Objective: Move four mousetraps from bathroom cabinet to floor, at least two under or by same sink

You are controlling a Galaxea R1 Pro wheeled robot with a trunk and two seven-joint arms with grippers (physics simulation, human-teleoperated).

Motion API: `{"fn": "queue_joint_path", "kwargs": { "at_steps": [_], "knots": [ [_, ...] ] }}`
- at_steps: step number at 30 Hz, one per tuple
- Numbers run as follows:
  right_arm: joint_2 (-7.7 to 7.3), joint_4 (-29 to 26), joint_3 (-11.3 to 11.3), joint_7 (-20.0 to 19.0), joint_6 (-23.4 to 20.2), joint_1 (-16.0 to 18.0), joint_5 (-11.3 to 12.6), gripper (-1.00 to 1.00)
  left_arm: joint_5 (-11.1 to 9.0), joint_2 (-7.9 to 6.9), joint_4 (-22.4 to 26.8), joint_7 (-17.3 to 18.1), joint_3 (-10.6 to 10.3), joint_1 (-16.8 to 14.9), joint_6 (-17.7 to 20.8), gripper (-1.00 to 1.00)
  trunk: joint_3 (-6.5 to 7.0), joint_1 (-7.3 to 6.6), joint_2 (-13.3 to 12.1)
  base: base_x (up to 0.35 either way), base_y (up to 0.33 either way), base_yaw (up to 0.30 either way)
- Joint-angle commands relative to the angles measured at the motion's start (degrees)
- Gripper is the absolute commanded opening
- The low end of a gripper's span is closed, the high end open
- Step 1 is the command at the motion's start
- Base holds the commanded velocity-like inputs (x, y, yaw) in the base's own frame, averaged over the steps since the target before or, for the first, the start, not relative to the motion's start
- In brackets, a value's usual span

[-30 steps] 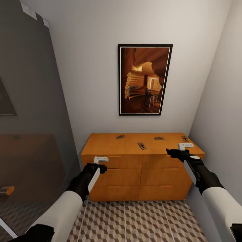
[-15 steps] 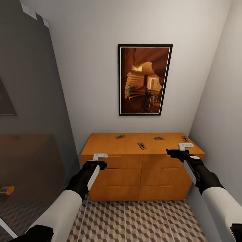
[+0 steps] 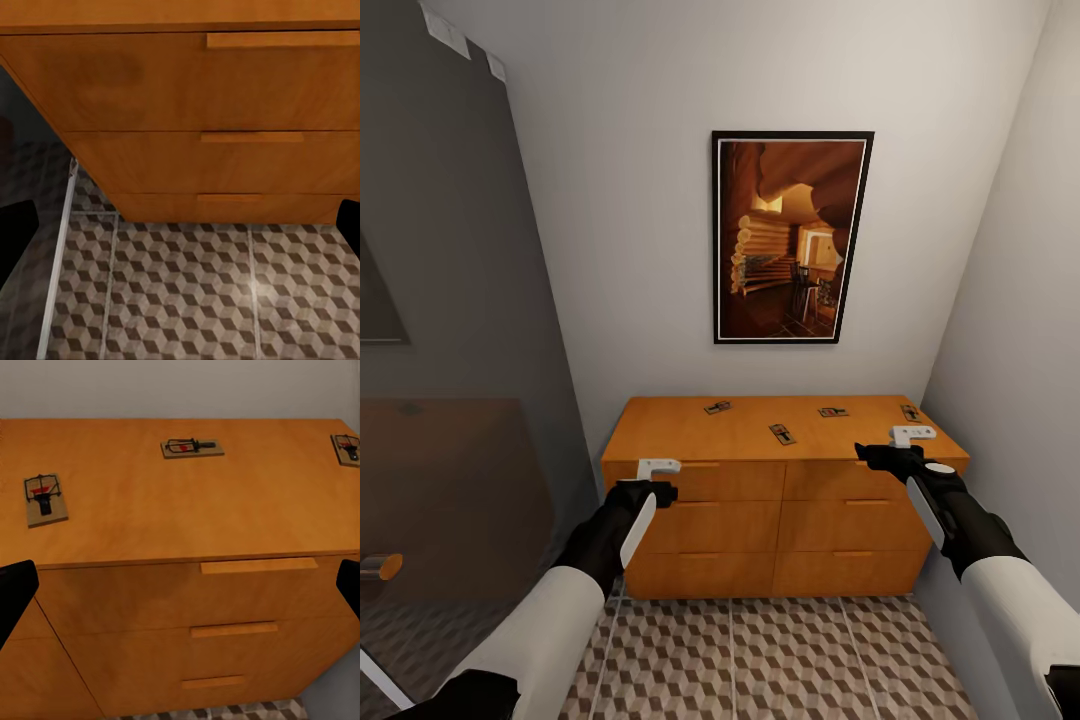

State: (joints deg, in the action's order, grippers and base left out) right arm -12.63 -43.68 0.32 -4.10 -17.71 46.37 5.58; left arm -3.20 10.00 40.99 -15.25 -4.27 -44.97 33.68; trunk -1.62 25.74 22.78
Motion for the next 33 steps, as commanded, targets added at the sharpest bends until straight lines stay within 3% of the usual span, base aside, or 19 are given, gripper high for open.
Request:
{"fn": "queue_joint_path", "kwargs": {
  "at_steps": [1, 25, 33],
  "knots": [
    [-0.03, -0.1, 0.0, 0.0, -0.3, 0.0, 0.6, 1.0, -0.4, 0.0, 0.1, -0.4, -0.1, 0.0, 0.3, 1.0, -0.14, 0.04, 0.1, 0.0, 0.0, 0.0],
    [-0.1, 1.1, 0.0, 0.0, -0.3, 0.0, 0.6, 1.0, -0.4, 0.0, 0.1, -0.5, -0.2, 0.0, 0.7, 1.0, -0.14, 0.04, 0.1, 0.0, 0.0, 0.0],
    [-0.37, 1.8, -0.2, 0.0, -0.3, 0.0, 0.6, 1.0, -1.2, 0.0, 0.1, -0.1, -0.2, 0.0, 0.7, 1.0, -0.14, 0.04, 0.1, 0.0, 0.0, 0.0]
  ]
}}
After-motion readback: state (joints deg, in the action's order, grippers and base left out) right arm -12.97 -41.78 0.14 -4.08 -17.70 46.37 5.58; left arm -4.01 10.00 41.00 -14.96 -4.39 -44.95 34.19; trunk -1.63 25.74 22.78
